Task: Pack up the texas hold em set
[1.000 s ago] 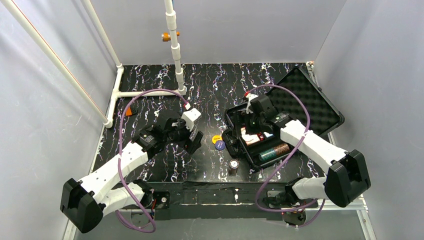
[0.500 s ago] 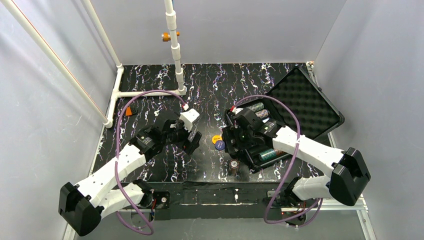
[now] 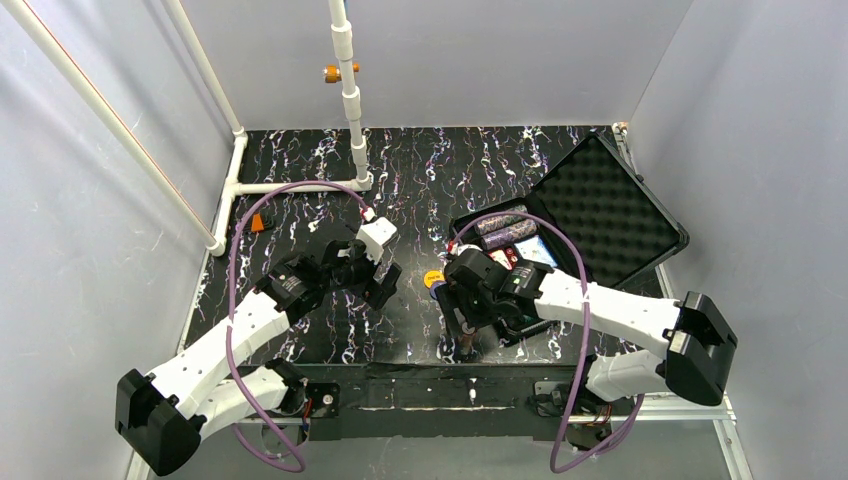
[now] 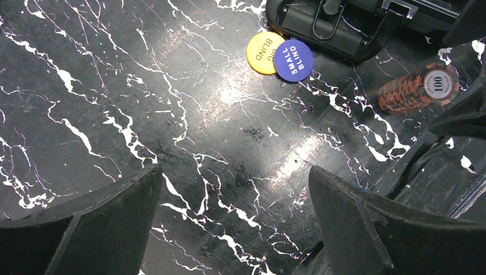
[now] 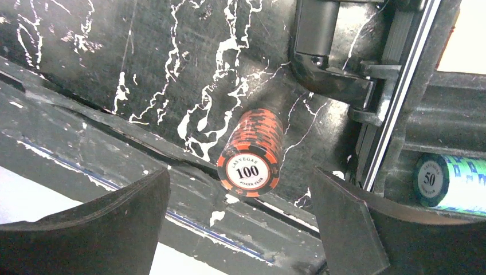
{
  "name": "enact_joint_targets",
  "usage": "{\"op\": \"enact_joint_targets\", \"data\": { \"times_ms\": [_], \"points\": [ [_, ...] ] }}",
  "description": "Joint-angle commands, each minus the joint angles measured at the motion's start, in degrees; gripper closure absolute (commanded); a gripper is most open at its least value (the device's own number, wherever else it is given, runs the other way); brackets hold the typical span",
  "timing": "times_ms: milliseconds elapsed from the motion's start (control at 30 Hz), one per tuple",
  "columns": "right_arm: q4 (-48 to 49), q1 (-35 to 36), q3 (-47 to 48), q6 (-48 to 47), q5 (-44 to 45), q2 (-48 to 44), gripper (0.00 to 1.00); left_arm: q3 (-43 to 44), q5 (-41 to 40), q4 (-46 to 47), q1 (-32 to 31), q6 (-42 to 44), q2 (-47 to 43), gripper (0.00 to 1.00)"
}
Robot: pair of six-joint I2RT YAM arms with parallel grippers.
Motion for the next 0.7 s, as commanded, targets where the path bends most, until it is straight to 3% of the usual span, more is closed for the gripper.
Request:
{"op": "enact_joint_targets", "data": {
  "times_ms": [0,667],
  "points": [
    [-1.89,1.89,-0.24,2.33,3.79,0.53,0.02,0.88,-0.58,-0.84,-0.24,0.46,-1.66,0.02],
    [-1.16,4.17,-1.41,4.3,7.0,3.26,0.13,0.93,-0.41,-1.1,-0.2,0.58,-1.8,0.02]
  ]
}}
